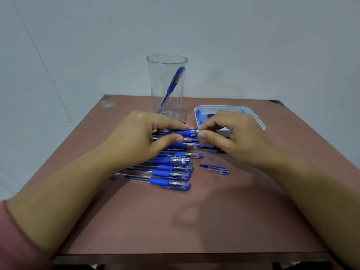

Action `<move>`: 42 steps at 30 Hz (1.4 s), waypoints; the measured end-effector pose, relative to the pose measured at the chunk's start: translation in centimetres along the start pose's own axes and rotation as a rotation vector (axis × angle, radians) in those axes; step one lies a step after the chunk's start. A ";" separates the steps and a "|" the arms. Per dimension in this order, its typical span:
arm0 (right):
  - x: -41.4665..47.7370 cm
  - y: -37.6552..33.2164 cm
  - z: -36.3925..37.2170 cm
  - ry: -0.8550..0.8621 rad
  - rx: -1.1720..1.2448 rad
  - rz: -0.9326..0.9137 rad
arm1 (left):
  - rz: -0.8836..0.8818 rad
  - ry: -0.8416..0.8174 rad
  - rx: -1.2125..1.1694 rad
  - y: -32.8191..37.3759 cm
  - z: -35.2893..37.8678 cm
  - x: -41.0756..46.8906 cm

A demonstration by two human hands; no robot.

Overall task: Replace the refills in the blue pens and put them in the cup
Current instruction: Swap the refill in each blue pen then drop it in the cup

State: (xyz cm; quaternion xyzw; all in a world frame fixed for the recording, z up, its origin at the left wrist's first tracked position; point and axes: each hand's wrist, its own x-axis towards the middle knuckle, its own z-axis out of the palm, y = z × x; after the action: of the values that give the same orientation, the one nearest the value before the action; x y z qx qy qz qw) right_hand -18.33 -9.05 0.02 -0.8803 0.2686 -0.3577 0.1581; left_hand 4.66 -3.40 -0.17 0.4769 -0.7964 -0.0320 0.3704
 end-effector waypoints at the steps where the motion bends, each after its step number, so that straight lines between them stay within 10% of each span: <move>1: 0.0 0.0 0.0 0.003 -0.010 0.002 | -0.001 -0.003 0.002 0.0 0.0 0.0; 42: -0.2 -0.6 0.8 -0.028 -0.011 0.064 | -0.008 -0.008 -0.023 -0.2 0.1 0.1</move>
State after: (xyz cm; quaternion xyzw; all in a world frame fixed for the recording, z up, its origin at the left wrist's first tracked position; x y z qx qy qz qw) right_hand -17.67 -8.44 -0.32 -0.8771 0.2963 -0.3385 0.1682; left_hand 4.75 -3.63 -0.25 0.4755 -0.7957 -0.0444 0.3726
